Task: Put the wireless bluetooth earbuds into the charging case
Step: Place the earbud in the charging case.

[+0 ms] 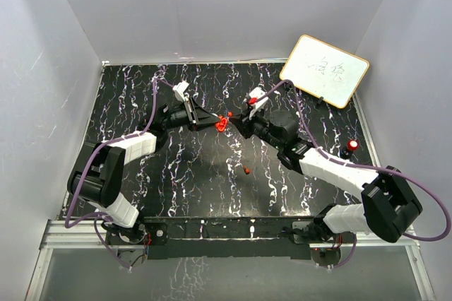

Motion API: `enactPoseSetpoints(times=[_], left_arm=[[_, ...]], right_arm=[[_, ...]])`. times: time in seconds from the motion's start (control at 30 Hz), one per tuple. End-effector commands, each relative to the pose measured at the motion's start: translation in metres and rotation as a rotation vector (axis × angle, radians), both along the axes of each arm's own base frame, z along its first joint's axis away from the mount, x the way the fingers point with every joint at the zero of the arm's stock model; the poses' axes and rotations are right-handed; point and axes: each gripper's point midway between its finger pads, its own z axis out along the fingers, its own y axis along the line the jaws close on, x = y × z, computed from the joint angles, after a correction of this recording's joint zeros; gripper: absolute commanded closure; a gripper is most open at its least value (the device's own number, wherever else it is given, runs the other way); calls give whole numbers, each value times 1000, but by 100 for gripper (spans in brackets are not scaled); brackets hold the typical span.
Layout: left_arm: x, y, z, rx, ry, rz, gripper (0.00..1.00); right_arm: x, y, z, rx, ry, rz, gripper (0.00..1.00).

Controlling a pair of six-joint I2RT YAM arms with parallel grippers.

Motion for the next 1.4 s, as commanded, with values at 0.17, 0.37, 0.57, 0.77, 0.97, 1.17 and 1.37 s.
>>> enactPoseSetpoints(times=[0.17,0.37,0.57,0.77,0.97,1.17,1.37], left_arm=[[-2,-2,15,-35,-41,-14,100],[-4,-2,19,-38,-47,-18,100],[-7,-2,22,-35,-50,-27,100],[-9,-2,24,-35,-53,-31,100],[-10,-1,27,-35,-58,-35,100],[-12,-1,29,-35,-61,-38,100],[-14,-1,31,-33,-68,-40,100]], right_arm=[[-12,24,33,67,-132,43,100],[-11,28,29,56,-137,36,100],[-10,25,26,48,-148,25,100],[-10,26,21,32,-149,27,100],[-9,25,17,25,-154,27,100],[-8,27,14,20,-152,29,100],[-8,26,11,18,-152,27,100]])
